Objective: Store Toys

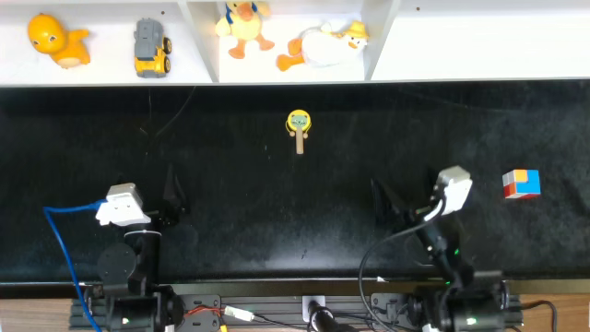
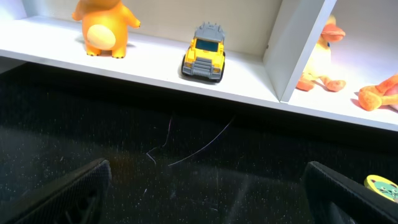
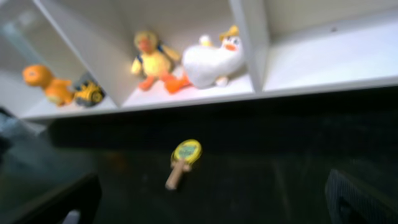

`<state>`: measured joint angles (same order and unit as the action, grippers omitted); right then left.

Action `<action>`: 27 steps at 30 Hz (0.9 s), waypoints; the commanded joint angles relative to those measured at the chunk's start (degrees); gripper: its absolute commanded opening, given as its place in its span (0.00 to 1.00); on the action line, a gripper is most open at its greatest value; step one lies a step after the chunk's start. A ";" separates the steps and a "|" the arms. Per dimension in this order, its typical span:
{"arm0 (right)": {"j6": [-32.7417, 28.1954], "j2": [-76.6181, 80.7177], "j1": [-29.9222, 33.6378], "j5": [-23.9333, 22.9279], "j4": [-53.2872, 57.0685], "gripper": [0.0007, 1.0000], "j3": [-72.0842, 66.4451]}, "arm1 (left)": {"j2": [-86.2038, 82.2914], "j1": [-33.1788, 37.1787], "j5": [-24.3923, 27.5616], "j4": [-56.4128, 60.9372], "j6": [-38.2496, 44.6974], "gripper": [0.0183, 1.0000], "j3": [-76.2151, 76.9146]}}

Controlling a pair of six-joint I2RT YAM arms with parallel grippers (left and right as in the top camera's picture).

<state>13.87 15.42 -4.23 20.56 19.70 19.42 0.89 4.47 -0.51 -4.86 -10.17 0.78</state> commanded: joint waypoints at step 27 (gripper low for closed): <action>11.93 68.63 -33.35 -23.02 43.12 1.00 61.86 | -0.72 -0.26 -0.48 0.09 -0.42 1.00 -0.31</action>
<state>17.41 81.60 -35.88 1.89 62.98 79.96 0.84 4.47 -0.54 -4.84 -10.17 0.73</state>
